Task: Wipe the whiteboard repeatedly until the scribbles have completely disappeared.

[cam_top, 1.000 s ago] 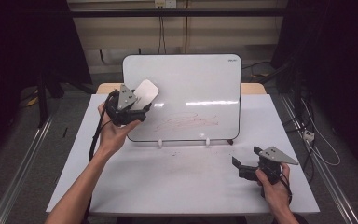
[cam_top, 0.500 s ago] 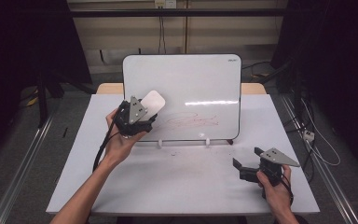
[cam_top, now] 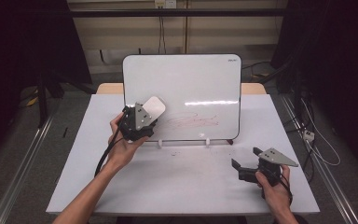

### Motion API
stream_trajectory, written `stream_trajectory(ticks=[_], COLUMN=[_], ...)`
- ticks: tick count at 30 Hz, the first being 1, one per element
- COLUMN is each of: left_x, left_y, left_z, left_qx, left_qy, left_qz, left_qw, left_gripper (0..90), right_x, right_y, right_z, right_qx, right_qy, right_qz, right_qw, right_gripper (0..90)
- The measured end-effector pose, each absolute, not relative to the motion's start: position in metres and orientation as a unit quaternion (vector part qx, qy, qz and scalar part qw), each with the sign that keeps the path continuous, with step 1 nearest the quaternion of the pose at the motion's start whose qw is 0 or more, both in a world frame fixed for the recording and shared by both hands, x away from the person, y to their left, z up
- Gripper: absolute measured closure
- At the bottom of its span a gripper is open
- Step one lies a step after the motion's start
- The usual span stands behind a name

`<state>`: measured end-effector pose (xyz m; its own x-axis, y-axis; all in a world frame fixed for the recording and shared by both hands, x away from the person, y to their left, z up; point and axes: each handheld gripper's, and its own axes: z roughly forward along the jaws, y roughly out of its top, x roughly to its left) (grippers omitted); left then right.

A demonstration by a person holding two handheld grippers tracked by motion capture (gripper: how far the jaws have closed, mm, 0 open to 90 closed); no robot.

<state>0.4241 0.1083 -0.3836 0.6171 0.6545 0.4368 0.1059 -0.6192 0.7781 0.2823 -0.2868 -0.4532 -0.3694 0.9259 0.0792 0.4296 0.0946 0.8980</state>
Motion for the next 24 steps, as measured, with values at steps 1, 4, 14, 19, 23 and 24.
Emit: stream_trajectory(ticks=[1,4,14,19,23,24], left_x=[0.425,0.426,0.425,0.428,0.428,0.428], left_y=[0.108,0.108,0.097,0.096,0.096,0.095], left_z=[-0.385,-0.388,-0.402,-0.408,-0.409,-0.409], left_qx=[0.821,0.819,0.821,0.820,0.819,0.818], left_qy=[0.232,0.237,0.234,0.239,0.241,0.242], left_qz=[0.370,0.367,0.389,0.397,0.397,0.397], left_qw=[0.369,0.371,0.345,0.335,0.338,0.338], left_gripper=[30.9,31.0,30.9,30.9,30.9,30.9], right_x=[0.282,0.282,0.283,0.283,0.283,0.283], right_y=[-0.287,-0.287,-0.286,-0.286,-0.286,-0.286], right_z=[-0.453,-0.453,-0.454,-0.454,-0.454,-0.454], right_qx=[0.493,0.492,0.489,0.487,0.487,0.487], right_qy=[0.688,0.689,0.692,0.693,0.693,0.694], right_qz=[0.459,0.459,0.460,0.460,0.460,0.460], right_qw=[0.270,0.270,0.266,0.265,0.265,0.265], right_gripper=[4.6,4.6,5.1,5.1,5.1,5.1])
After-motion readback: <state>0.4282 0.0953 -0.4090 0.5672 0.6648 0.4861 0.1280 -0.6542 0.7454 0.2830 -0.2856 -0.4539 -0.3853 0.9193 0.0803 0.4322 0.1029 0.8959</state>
